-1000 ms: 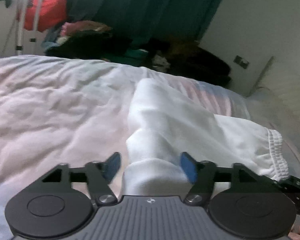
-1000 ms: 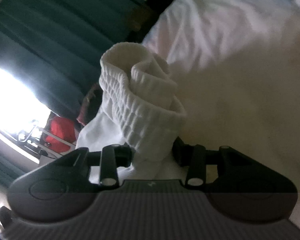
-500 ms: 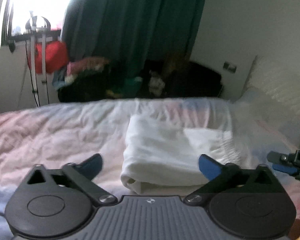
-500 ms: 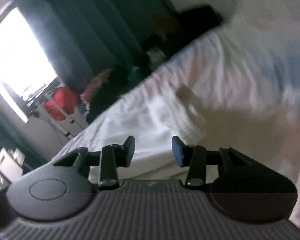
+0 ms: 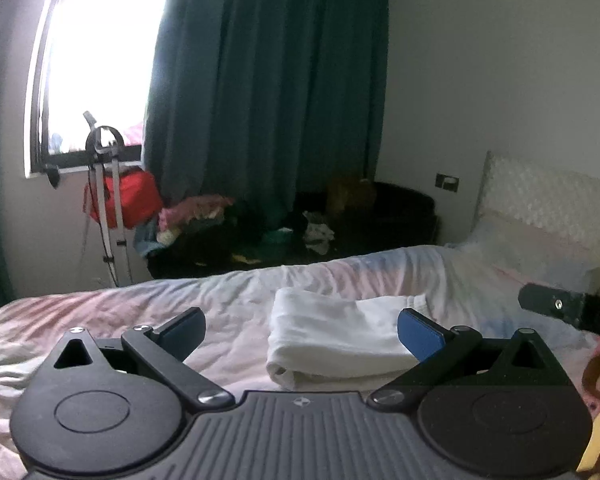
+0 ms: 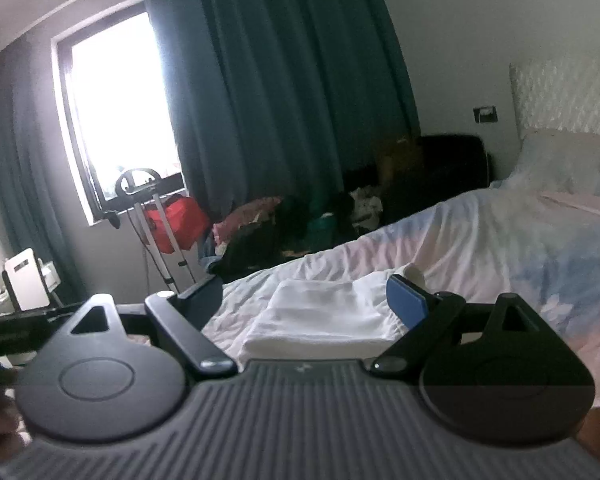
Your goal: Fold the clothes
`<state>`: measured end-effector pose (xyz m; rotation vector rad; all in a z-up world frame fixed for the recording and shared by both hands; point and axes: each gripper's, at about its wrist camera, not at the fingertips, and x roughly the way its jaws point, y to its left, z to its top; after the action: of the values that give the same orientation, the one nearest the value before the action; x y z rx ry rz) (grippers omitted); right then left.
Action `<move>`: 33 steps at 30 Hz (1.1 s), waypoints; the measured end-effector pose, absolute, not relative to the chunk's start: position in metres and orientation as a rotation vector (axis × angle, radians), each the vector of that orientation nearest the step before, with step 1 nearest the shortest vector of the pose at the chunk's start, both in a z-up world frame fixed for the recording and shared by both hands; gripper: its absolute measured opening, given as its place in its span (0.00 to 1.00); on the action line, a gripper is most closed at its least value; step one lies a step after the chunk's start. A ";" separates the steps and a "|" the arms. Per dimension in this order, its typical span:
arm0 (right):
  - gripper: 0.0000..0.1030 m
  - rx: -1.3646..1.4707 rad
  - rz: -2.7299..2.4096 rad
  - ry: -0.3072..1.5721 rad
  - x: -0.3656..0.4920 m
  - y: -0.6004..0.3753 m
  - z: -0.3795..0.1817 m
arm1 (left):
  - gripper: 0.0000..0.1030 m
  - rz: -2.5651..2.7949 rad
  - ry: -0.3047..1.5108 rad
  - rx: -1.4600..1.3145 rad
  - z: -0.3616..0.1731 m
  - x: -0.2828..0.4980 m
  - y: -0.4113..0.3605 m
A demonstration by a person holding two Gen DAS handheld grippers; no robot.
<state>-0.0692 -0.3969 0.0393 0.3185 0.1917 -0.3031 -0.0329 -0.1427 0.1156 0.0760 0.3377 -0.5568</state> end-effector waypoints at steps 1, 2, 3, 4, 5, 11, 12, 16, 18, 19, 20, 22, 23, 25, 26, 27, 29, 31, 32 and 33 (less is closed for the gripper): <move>0.88 0.310 -0.304 0.187 -0.074 -0.392 0.037 | 1.00 -0.551 0.328 0.080 0.113 -0.040 -0.139; 0.88 0.301 -0.306 0.183 -0.078 -0.388 0.034 | 1.00 -0.548 0.320 0.082 0.111 -0.047 -0.135; 0.88 0.291 -0.307 0.179 -0.082 -0.384 0.031 | 1.00 -0.549 0.314 0.079 0.108 -0.053 -0.131; 0.88 0.283 -0.310 0.176 -0.085 -0.379 0.028 | 1.00 -0.547 0.308 0.078 0.105 -0.057 -0.129; 0.88 0.278 -0.312 0.172 -0.088 -0.376 0.025 | 1.00 -0.544 0.302 0.076 0.102 -0.061 -0.126; 0.88 0.222 -0.356 0.140 -0.094 -0.361 0.003 | 1.00 -0.518 0.281 0.052 0.087 -0.071 -0.116; 0.88 0.215 -0.361 0.142 -0.093 -0.360 -0.002 | 1.00 -0.520 0.283 0.048 0.084 -0.071 -0.114; 0.88 0.196 -0.382 0.166 -0.090 -0.356 -0.024 | 1.00 -0.499 0.267 0.071 0.069 -0.073 -0.111; 0.88 0.192 -0.388 0.176 -0.088 -0.354 -0.033 | 1.00 -0.489 0.267 0.088 0.061 -0.073 -0.113; 0.88 0.194 -0.392 0.179 -0.087 -0.354 -0.036 | 1.00 -0.488 0.271 0.092 0.057 -0.073 -0.114; 0.88 0.196 -0.395 0.179 -0.086 -0.354 -0.040 | 1.00 -0.491 0.278 0.092 0.053 -0.072 -0.115; 0.88 0.188 -0.405 0.168 -0.085 -0.353 -0.044 | 1.00 -0.488 0.288 0.105 0.045 -0.071 -0.115; 0.88 0.177 -0.417 0.158 -0.084 -0.352 -0.046 | 1.00 -0.483 0.292 0.115 0.042 -0.070 -0.115; 0.88 0.146 -0.434 0.146 -0.081 -0.346 -0.051 | 1.00 -0.489 0.305 0.105 0.036 -0.068 -0.112; 0.88 0.133 -0.424 0.153 -0.079 -0.345 -0.054 | 1.00 -0.493 0.311 0.097 0.034 -0.067 -0.111; 0.88 0.125 -0.412 0.168 -0.076 -0.344 -0.056 | 1.00 -0.488 0.311 0.102 0.032 -0.067 -0.111; 0.88 0.120 -0.409 0.191 -0.073 -0.342 -0.059 | 1.00 -0.480 0.311 0.113 0.028 -0.067 -0.111; 0.88 0.113 -0.412 0.188 -0.074 -0.339 -0.060 | 1.00 -0.484 0.319 0.118 0.026 -0.067 -0.113; 0.88 0.106 -0.416 0.185 -0.075 -0.337 -0.060 | 1.00 -0.487 0.321 0.118 0.025 -0.067 -0.113; 0.88 0.103 -0.417 0.185 -0.076 -0.336 -0.060 | 1.00 -0.488 0.323 0.118 0.024 -0.067 -0.113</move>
<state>-0.0755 -0.3363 -0.0605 0.1026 0.1848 -0.4169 -0.0673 -0.1134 0.0239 0.1182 0.3225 -0.4878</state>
